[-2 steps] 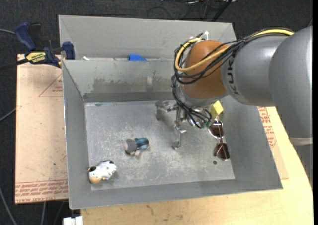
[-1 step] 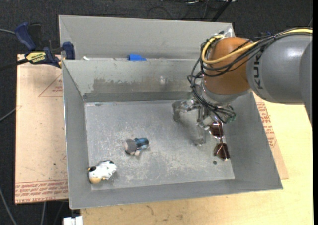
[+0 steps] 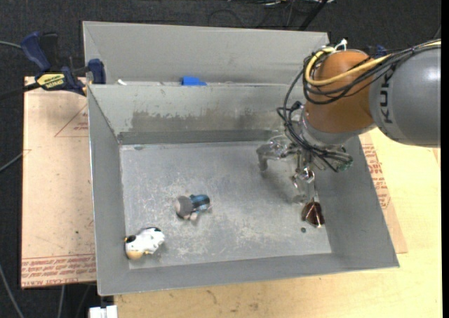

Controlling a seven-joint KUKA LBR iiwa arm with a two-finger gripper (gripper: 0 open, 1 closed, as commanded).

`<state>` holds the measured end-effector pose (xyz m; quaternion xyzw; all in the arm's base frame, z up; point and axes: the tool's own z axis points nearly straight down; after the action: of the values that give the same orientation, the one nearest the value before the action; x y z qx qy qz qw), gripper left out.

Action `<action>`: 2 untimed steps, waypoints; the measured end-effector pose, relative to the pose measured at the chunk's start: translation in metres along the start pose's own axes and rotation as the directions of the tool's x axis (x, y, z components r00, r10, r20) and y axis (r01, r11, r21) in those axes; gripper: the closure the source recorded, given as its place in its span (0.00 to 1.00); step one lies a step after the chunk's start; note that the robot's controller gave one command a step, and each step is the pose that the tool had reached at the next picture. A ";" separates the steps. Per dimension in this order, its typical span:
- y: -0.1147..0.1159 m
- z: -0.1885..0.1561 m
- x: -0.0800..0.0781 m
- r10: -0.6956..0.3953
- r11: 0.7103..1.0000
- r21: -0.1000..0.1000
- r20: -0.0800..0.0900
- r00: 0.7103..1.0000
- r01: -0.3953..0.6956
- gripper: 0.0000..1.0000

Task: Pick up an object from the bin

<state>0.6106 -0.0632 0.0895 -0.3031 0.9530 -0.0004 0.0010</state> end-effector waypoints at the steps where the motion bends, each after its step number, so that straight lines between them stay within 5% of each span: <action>1: 0.000 0.004 0.007 0.131 0.991 -0.002 0.001 0.991 -0.131 0.00; 2: 0.000 0.010 0.018 -0.177 0.984 -0.001 0.001 0.984 0.177 0.00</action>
Offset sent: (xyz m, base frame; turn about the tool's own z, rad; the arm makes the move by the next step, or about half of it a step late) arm -0.0243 -0.0196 -0.0165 -0.4117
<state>0.5962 -0.0736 0.0794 -0.3866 0.9223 0.0002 0.0014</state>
